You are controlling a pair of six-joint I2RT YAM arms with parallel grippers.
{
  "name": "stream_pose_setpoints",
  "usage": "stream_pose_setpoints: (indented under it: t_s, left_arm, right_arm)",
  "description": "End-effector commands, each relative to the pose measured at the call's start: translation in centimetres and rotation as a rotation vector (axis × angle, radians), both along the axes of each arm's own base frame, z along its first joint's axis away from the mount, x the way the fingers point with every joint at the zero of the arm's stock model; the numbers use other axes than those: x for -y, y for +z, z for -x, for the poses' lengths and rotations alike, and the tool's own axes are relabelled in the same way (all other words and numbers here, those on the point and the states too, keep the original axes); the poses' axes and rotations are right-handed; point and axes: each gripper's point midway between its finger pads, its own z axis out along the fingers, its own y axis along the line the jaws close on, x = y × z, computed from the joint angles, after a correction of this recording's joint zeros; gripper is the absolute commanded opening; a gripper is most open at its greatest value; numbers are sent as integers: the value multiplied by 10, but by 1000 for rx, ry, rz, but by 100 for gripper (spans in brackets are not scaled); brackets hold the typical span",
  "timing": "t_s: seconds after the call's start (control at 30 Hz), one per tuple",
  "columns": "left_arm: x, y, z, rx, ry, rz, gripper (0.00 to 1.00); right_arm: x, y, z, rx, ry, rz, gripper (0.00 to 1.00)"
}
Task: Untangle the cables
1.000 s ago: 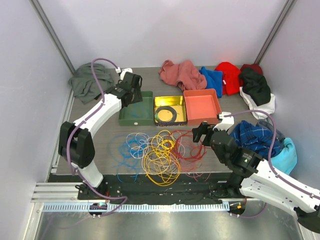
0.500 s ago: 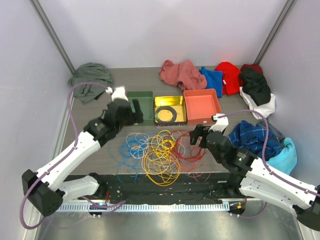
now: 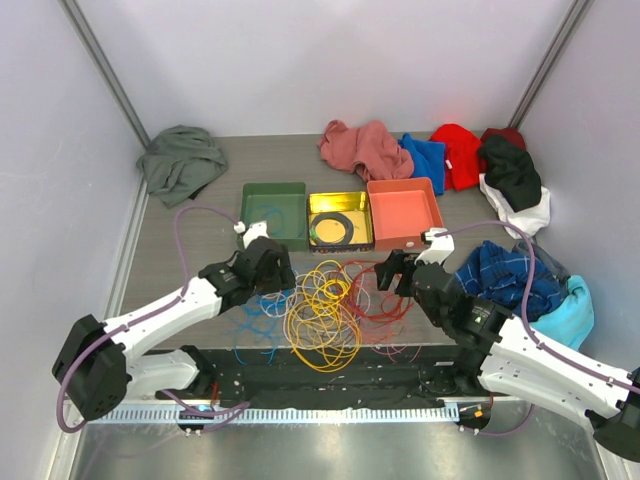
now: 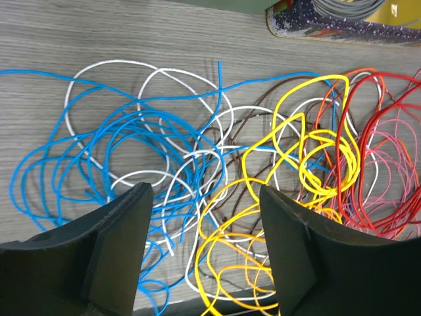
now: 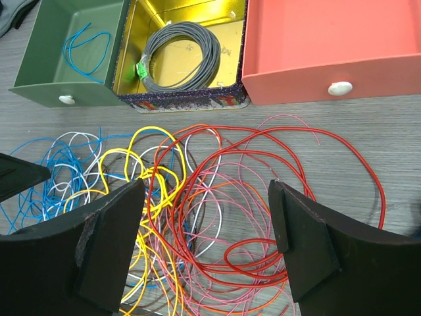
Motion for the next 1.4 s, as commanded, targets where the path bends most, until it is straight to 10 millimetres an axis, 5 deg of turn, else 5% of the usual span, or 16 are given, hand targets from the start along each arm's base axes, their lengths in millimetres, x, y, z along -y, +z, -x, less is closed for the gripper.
stream_pose_setpoints:
  t_s: [0.0, 0.17, 0.3, 0.5, 0.6, 0.9, 1.37]
  left_arm:
    - [6, -6, -11, 17, 71, 47, 65]
    - [-6, -18, -7, -13, 104, -9, 50]
    - [-12, -18, 2, -33, 114, -5, 53]
    - [-28, -4, 19, -28, 155, 26, 70]
    - [-30, 2, 26, -28, 160, 68, 70]
    - [-25, -28, 51, -133, 138, 122, 57]
    - [-37, -42, 31, -89, 200, 15, 44]
  right_arm:
    - [-2, 9, -2, 6, -17, -42, 84]
    - [0, 9, -1, 5, -22, -34, 84]
    - [2, 6, -1, 4, -29, -27, 84]
    - [1, -3, 0, -12, -27, -29, 84]
    - [-3, -6, -1, -17, -17, -35, 84]
    - [-9, -10, -3, -29, -8, -26, 84]
    - [-9, -14, -4, -37, -10, -7, 84]
